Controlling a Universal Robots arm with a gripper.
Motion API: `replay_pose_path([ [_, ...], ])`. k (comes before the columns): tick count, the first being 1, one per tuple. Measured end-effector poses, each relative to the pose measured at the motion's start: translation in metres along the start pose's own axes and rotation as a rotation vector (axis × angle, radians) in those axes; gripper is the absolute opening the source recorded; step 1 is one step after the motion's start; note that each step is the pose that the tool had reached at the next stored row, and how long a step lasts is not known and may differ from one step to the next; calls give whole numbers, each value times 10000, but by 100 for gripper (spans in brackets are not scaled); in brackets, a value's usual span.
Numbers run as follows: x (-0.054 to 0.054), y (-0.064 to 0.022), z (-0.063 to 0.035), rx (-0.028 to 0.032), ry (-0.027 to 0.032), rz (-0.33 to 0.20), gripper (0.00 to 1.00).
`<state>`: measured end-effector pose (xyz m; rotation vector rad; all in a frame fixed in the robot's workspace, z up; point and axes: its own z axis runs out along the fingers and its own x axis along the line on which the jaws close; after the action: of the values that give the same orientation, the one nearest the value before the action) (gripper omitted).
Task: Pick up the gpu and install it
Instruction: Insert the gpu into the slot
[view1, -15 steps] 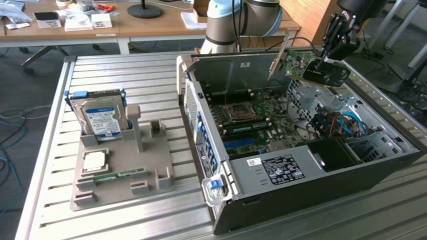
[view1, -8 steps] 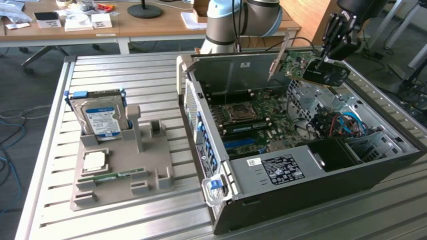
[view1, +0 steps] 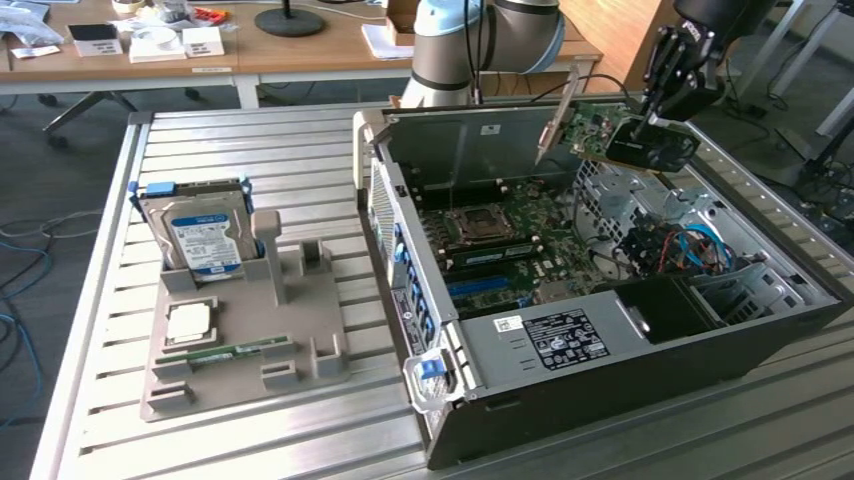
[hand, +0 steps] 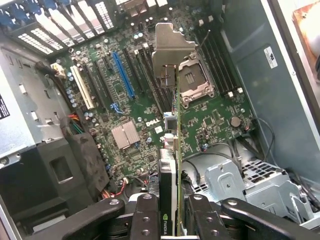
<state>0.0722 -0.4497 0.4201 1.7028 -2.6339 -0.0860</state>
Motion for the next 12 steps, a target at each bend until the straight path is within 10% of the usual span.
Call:
replay_pose_path([
  [12, 0, 0, 0, -7, 13, -285, 27],
])
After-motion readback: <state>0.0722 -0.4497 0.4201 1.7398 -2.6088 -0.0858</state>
